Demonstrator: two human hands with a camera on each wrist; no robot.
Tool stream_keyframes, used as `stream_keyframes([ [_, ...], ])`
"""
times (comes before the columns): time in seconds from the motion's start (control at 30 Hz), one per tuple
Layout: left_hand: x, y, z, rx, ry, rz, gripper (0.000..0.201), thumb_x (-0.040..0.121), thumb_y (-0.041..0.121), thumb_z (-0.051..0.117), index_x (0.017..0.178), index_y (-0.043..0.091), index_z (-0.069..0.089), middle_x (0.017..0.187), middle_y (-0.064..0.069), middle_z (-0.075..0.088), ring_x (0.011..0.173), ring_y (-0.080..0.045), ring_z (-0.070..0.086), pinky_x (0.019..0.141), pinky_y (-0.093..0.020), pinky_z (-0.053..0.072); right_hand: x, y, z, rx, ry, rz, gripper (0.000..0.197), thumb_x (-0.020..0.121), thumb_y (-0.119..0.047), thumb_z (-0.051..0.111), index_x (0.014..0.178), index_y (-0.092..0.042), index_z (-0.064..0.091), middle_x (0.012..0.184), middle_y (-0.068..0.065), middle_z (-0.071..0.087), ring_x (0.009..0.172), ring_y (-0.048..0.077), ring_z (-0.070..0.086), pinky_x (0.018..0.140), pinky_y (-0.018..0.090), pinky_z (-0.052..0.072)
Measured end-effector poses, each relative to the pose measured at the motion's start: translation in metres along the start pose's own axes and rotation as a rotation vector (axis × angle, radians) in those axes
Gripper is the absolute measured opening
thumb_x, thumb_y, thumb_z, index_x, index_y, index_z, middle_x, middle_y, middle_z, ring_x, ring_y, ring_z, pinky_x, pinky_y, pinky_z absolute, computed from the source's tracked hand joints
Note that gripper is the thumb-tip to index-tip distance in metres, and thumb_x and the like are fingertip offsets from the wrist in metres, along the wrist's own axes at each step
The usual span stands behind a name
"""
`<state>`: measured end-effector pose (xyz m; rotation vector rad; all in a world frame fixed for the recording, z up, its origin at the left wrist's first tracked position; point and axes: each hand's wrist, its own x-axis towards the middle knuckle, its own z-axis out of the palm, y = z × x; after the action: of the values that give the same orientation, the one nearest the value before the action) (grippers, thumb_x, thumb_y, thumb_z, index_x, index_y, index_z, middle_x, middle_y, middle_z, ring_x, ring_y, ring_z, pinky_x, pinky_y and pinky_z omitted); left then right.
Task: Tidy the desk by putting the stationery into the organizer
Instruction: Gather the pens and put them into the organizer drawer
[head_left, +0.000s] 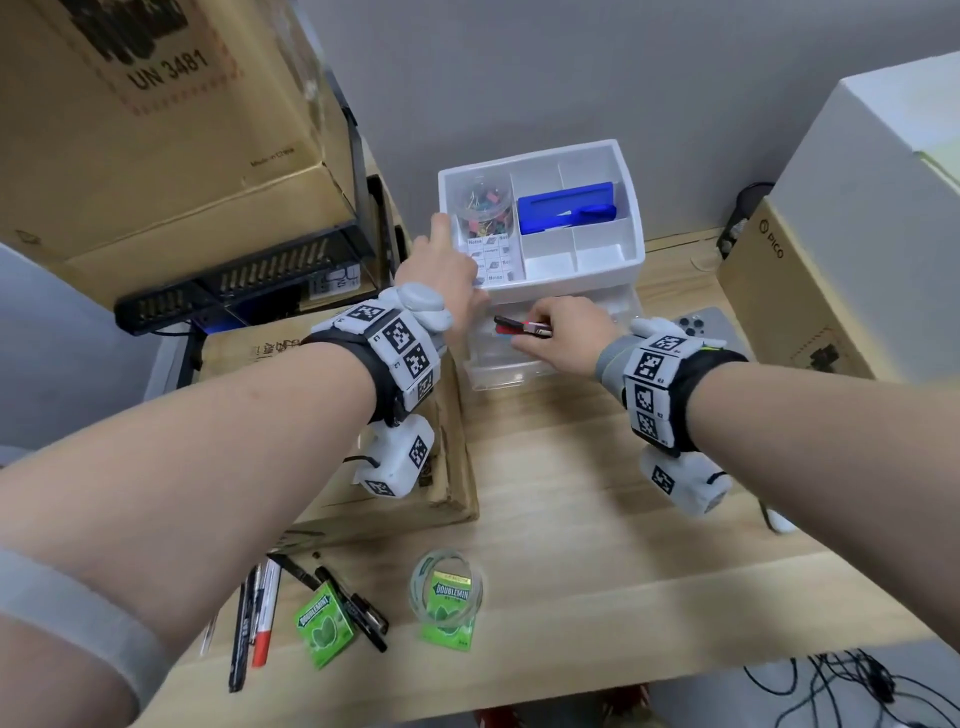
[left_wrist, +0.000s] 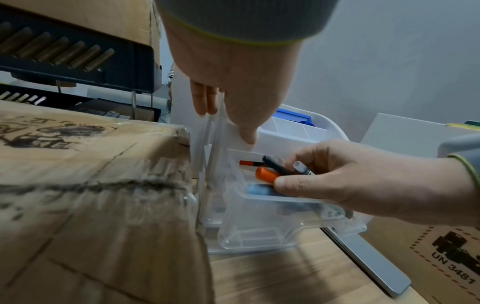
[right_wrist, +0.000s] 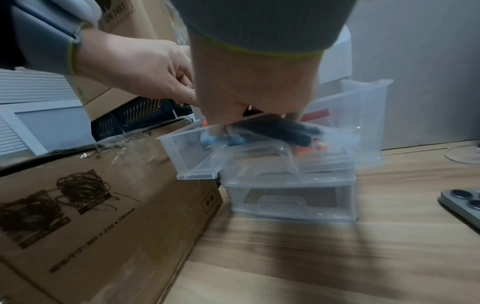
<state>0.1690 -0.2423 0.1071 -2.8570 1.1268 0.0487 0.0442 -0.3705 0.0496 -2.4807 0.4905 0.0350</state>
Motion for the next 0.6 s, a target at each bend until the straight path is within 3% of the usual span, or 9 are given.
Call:
stream_keyframes([
  [0.17,0.0,0.0,0.001,-0.002,0.005,0.003,0.035,0.094,0.041,0.06,0.099,0.01,0.075,0.133,-0.012,0.033,0.105,-0.029,0.049,0.089,-0.041,0.05,-0.006,0.002,0.0,0.068,0.053,-0.055,0.029,0.082,-0.042,0.066,0.103,-0.023,0.07,0.103,-0.006,0.07,0.097,0.015,0.062,0.087,0.033,0.052],
  [0.3,0.001,0.001,0.0,0.018,-0.013,-0.004,0.037,0.094,0.043,0.06,0.1,0.01,0.074,0.133,-0.012,0.032,0.105,-0.029,0.049,0.089,-0.041,0.051,-0.024,-0.002,-0.001,-0.007,0.207,-0.246,0.018,0.084,-0.03,0.057,0.093,-0.018,0.066,0.09,-0.004,0.064,0.088,0.019,0.059,0.078,0.036,0.05],
  [0.43,0.001,0.003,-0.001,0.014,-0.018,-0.003,0.035,0.094,0.04,0.059,0.097,0.008,0.074,0.133,-0.012,0.032,0.092,-0.027,0.051,0.084,-0.039,0.05,-0.046,-0.008,0.004,-0.109,0.122,-0.355,0.013,0.082,-0.025,0.056,0.089,-0.02,0.065,0.071,-0.006,0.064,0.068,0.024,0.062,0.058,0.029,0.038],
  [0.5,0.001,0.005,-0.002,0.028,-0.025,-0.021,0.034,0.094,0.038,0.058,0.096,0.007,0.073,0.134,-0.011,0.032,0.081,-0.025,0.049,0.076,-0.036,0.049,-0.05,-0.009,0.007,-0.157,0.109,-0.394,0.016,0.081,-0.025,0.057,0.091,-0.018,0.068,0.066,-0.005,0.066,0.062,0.026,0.062,0.056,0.027,0.036],
  [0.6,0.0,0.009,0.0,0.037,-0.035,-0.059,0.03,0.096,0.035,0.056,0.096,0.008,0.07,0.136,-0.009,0.031,0.075,-0.024,0.049,0.068,-0.034,0.042,-0.052,-0.01,0.009,-0.239,0.0,-0.352,0.021,0.084,-0.03,0.056,0.098,-0.021,0.068,0.075,-0.006,0.071,0.07,0.025,0.065,0.062,0.03,0.046],
])
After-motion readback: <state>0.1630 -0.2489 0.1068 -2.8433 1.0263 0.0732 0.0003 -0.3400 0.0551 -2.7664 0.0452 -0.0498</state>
